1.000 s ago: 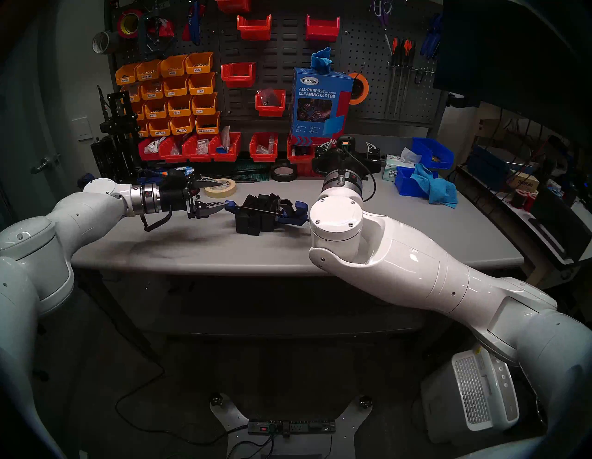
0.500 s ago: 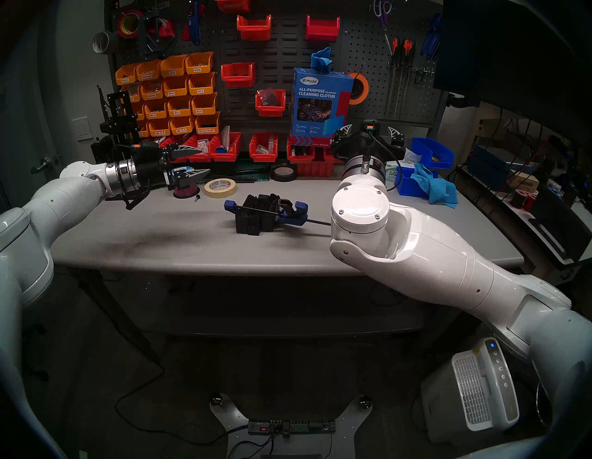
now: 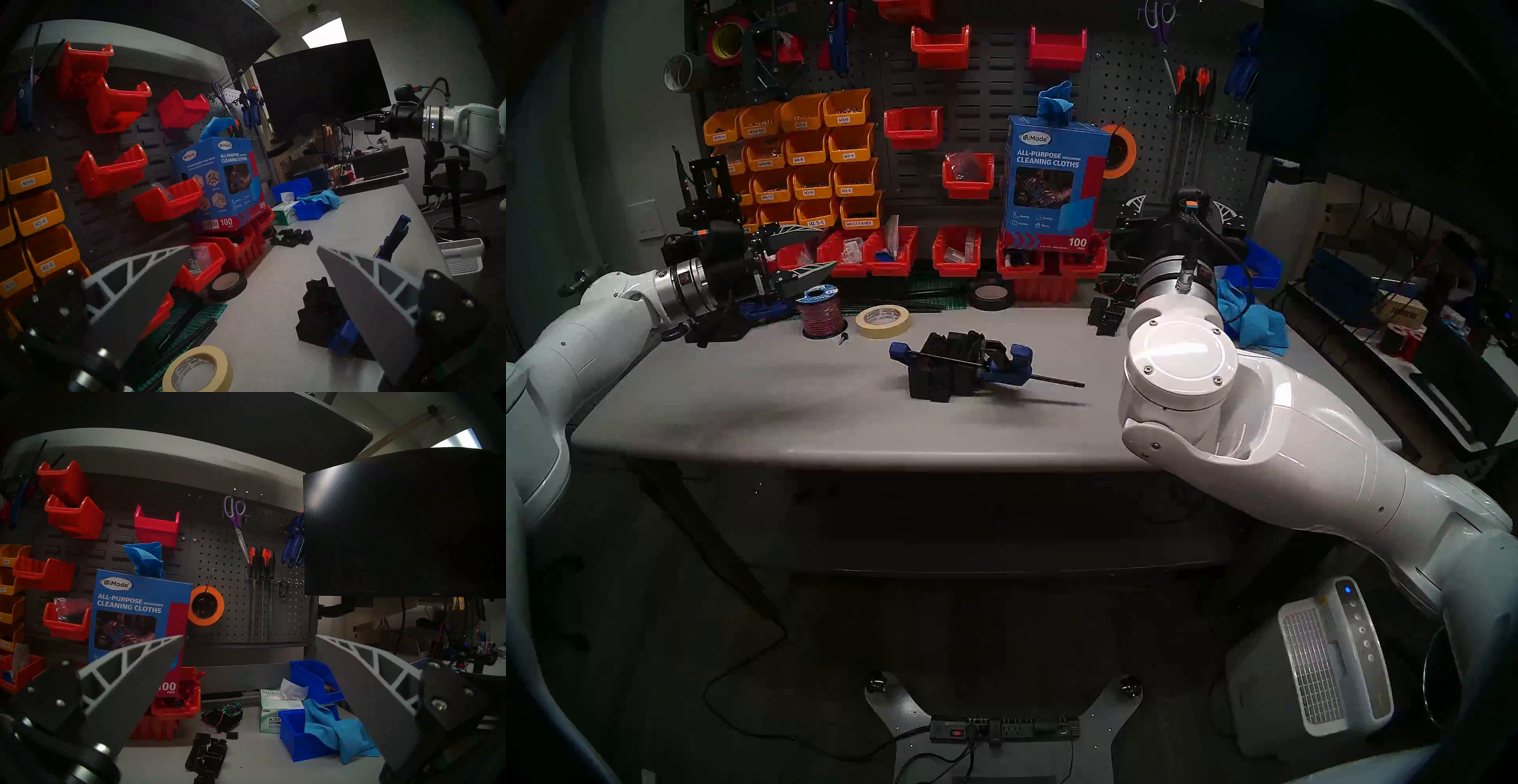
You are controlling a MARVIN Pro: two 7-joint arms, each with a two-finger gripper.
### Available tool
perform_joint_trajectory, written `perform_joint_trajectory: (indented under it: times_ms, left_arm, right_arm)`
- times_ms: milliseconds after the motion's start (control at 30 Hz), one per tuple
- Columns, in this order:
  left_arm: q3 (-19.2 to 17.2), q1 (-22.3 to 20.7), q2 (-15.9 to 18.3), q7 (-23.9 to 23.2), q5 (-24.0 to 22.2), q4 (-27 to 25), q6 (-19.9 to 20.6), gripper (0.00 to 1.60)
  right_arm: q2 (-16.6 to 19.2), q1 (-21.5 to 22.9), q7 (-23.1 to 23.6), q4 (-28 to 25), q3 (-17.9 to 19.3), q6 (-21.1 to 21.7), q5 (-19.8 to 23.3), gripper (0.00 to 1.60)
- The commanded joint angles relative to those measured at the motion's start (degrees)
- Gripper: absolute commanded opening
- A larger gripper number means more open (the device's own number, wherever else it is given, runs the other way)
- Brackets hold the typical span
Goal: Clamp the two 3D printed pieces together with the clamp
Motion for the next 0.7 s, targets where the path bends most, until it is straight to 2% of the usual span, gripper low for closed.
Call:
perform_joint_trajectory:
  times_ms: [0, 333, 667]
  left_arm:
    - [-1.0, 0.46, 1.72, -5.7, -1.59, -2.46, -0.59, 1.6]
    - [-1.18, 1.15, 3.05, -4.67, -2.21, -4.9, -1.08, 1.6]
    - [-1.29, 1.42, 3.61, -5.05, -2.66, -5.76, -1.28, 1.6]
  right_arm:
    - [6.22, -2.1, 0.86, -5.78, 1.71, -3.25, 0.28, 1.6]
    - [9.78, -3.55, 3.11, -8.01, 2.36, -6.55, 1.04, 1.6]
    - [11.56, -4.24, 5.05, -8.68, 2.77, -8.5, 1.42, 1.6]
